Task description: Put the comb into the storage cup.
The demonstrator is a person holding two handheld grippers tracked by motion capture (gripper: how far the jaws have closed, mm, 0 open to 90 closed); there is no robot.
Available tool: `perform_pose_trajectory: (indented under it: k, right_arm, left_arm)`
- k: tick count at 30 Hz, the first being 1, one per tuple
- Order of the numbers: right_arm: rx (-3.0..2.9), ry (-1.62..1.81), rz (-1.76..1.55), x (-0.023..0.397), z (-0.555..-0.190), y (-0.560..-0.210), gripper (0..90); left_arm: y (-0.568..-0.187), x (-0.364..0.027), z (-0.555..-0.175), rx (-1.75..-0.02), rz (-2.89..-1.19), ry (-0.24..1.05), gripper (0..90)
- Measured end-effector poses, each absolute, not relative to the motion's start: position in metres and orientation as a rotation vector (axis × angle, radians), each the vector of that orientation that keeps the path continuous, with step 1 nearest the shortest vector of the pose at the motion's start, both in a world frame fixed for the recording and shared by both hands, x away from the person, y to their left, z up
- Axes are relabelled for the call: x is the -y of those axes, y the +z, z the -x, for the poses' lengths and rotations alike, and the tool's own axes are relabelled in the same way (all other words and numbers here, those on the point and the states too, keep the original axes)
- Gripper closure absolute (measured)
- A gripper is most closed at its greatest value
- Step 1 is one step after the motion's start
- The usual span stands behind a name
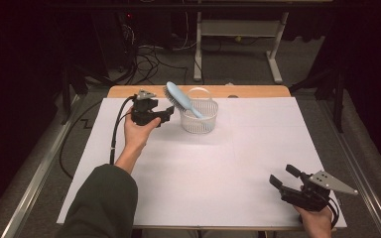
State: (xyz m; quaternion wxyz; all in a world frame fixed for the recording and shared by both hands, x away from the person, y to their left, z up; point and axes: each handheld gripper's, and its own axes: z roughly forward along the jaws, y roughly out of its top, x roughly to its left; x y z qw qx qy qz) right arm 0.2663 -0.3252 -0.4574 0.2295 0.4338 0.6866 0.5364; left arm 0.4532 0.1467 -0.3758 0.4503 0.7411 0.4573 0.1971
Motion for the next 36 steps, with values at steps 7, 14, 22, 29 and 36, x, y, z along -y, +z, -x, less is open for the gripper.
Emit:
perform_pose_trajectory:
  k: [7, 14, 22, 29, 36]
  right_arm:
    - [-1.887, 1.475, -1.192, 0.325, -0.266, -0.457, 23.2]
    - [-1.886, 1.471, -1.195, 0.326, -0.266, -0.457, 23.3]
    - [-1.887, 1.47, -1.195, 0.325, -0.266, -0.457, 23.2]
    - [-1.887, 1.469, -1.197, 0.325, -0.266, -0.457, 23.2]
    - [-1.884, 1.467, -1.197, 0.326, -0.266, -0.457, 23.2]
  left_arm:
    - [-0.374, -0.153, -0.448, -1.132, -1.817, 0.49, 31.1]
    - [-0.372, -0.156, -0.446, -1.128, -1.812, 0.496, 31.1]
    - [-0.371, -0.16, -0.442, -1.123, -1.807, 0.503, 31.0]
    - [-0.369, -0.166, -0.438, -1.126, -1.804, 0.512, 30.9]
    - [-0.366, -0.17, -0.434, -1.115, -1.8, 0.518, 30.8]
